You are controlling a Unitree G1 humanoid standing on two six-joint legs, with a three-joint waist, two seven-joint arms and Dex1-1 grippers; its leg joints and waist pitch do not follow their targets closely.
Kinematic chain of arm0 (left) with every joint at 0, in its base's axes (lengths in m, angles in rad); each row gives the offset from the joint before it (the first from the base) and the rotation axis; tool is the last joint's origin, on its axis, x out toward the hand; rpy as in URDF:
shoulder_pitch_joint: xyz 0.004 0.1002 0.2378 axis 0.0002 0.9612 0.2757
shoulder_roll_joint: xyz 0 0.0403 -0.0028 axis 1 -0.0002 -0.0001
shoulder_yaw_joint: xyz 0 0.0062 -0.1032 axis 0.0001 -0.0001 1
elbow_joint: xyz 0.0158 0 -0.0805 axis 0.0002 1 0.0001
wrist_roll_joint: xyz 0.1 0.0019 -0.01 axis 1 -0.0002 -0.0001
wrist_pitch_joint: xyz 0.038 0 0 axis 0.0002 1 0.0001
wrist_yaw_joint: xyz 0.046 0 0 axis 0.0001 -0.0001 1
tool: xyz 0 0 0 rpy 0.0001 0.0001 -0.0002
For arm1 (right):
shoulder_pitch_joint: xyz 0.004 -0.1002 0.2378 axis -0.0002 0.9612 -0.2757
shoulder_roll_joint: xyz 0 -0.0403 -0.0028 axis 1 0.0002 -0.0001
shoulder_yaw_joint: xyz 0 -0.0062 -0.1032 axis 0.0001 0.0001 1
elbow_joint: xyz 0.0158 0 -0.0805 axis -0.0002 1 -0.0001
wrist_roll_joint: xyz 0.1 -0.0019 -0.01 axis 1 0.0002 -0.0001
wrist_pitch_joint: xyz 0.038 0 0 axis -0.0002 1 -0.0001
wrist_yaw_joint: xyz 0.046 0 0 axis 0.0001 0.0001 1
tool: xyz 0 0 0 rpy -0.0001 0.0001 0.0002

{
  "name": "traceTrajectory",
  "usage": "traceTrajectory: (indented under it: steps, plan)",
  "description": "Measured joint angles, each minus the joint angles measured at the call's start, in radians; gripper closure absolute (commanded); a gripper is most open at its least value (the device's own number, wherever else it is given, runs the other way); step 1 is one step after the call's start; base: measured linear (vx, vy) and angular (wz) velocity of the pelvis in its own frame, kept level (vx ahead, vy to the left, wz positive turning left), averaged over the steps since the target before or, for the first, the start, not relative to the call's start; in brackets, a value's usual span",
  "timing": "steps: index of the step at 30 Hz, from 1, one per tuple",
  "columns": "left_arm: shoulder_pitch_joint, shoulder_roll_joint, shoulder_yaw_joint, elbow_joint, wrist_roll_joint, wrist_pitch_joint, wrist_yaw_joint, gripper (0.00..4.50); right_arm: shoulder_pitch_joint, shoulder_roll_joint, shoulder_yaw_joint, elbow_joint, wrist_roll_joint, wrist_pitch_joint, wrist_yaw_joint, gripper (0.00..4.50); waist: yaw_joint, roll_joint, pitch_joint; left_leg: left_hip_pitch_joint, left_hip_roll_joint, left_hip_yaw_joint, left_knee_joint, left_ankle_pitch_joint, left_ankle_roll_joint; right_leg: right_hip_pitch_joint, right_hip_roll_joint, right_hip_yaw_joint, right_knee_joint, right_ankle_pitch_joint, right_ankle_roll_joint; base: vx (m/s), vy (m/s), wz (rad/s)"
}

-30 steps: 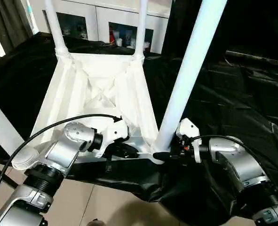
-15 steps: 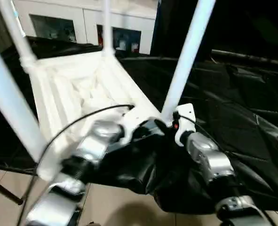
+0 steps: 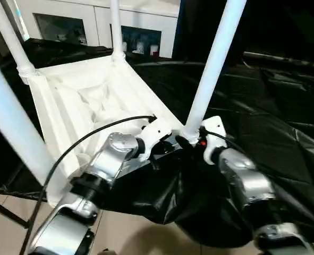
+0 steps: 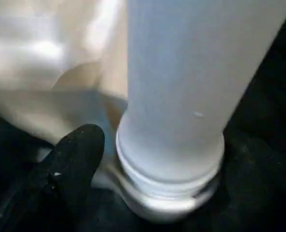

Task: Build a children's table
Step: Rotate leg to tighten

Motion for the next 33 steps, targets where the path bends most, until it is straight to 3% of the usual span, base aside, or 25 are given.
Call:
traceTrajectory:
  steps: [9, 20, 26, 33]
  plan:
    - [0.064, 0.148, -0.011, -0.095, -0.076, -0.059, -0.269, 4.5, 0.029, -0.143, 0.095, -0.115, 0.043, 0.017, 0.335, 0.65, 0.018, -0.001, 0.0, -0.009, 0.0, 0.001, 0.006, 0.002, 0.007, -0.006, 0.0, -0.001, 0.001, -0.002, -0.004, 0.0, 0.0, 0.0]
    - [0.106, 0.239, -0.029, -0.162, -0.109, -0.071, -0.407, 4.5, 0.048, -0.197, 0.155, -0.167, 0.068, 0.026, 0.496, 0.65, 0.029, -0.003, 0.0, -0.008, 0.002, 0.003, 0.012, 0.001, 0.004, -0.006, -0.001, 0.0, 0.006, -0.002, -0.004, 0.0, 0.0, 0.0]
    - [0.111, 0.244, -0.029, -0.168, -0.109, -0.071, -0.412, 4.5, 0.048, -0.196, 0.157, -0.168, 0.071, 0.037, 0.499, 1.33, 0.035, -0.004, 0.0, -0.007, 0.002, 0.004, 0.014, 0.001, 0.004, -0.006, -0.001, 0.0, 0.008, -0.002, -0.004, 0.0, 0.0, 0.0]
    - [0.114, 0.25, -0.029, -0.173, -0.11, -0.07, -0.413, 4.5, 0.049, -0.188, 0.158, -0.168, 0.071, 0.037, 0.502, 1.73, 0.036, -0.005, -0.001, -0.007, 0.002, 0.004, 0.016, 0.002, 0.006, -0.006, -0.001, 0.0, 0.01, -0.002, -0.004, 0.0, 0.0, 0.0]
